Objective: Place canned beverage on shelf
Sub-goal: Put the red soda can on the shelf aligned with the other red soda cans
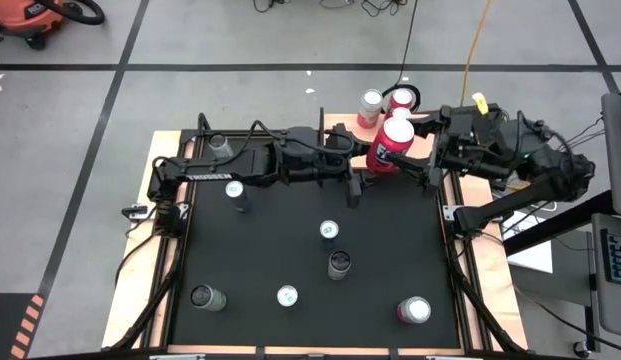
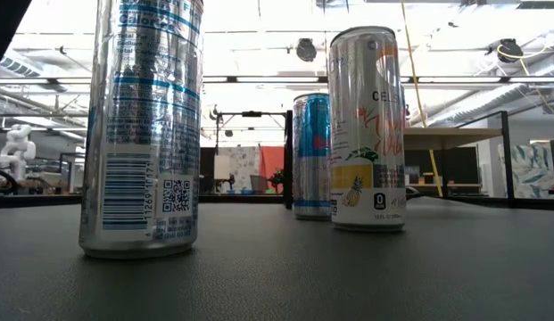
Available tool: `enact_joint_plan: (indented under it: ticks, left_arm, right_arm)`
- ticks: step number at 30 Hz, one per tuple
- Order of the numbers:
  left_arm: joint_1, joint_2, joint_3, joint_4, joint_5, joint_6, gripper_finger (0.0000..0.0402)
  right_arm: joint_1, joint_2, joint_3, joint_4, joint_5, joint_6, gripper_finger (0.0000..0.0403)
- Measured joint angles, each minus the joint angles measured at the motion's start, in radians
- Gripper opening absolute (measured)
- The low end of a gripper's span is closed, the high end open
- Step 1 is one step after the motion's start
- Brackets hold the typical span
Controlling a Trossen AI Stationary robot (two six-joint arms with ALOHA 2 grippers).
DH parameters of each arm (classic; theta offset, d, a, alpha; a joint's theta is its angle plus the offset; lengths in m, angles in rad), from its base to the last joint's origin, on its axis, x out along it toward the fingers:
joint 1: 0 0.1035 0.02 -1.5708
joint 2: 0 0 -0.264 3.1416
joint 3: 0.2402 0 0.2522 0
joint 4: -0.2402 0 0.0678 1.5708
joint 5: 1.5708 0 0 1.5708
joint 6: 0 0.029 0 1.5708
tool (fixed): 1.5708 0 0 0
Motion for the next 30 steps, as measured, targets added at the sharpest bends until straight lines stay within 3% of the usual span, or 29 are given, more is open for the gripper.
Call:
enact_joint_plan:
  ticks: [8, 17, 26, 30]
  left_arm:
    - [0.012, 0.000, 0.000, 0.000, 0.001, 0.008, 0.0291]
    - [0.022, 0.000, 0.000, 0.004, -0.032, 0.002, 0.0291]
    - [0.022, 0.000, 0.000, 0.006, -0.043, 0.001, 0.0291]
    - [0.022, 0.000, 0.000, 0.006, -0.045, 0.001, 0.0291]
  right_arm:
    - [0.004, 0.094, 0.199, -0.236, 0.005, 0.094, 0.0381]
    - [0.012, 0.192, 0.286, -0.246, 0.106, 0.153, 0.0392]
    - [0.102, 0.199, 0.387, -0.324, 0.279, 0.128, 0.0380]
    - [0.128, 0.202, 0.394, -0.366, 0.290, 0.152, 0.0380]
